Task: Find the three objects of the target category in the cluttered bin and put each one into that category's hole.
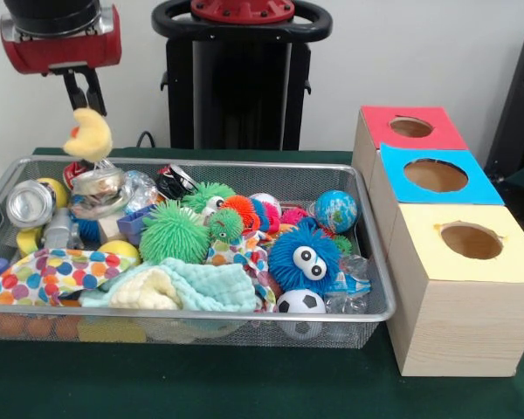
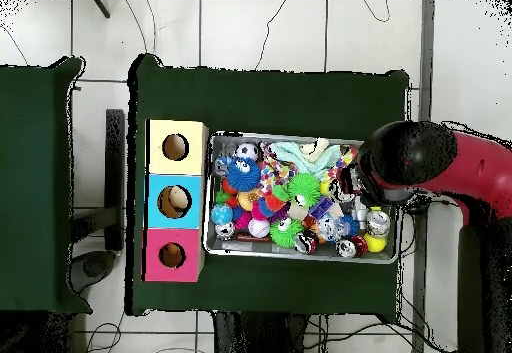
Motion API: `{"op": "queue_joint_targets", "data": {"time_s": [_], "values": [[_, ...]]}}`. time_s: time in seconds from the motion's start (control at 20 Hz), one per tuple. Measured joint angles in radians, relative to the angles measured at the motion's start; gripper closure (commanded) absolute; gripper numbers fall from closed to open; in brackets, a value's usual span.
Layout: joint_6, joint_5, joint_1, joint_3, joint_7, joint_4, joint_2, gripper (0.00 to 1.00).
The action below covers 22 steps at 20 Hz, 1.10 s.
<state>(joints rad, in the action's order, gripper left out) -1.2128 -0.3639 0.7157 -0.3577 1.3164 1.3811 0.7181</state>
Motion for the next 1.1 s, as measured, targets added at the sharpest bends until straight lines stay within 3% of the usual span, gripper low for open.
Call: {"op": "queue_joint_targets", "data": {"time_s": [0.6,1.1], "values": [[0.249,-0.003,0.012,0.007,0.000,0.029,-0.037,1.00],[0.262,-0.006,0.007,0.023,0.000,0.029,-0.049,1.00]]}}
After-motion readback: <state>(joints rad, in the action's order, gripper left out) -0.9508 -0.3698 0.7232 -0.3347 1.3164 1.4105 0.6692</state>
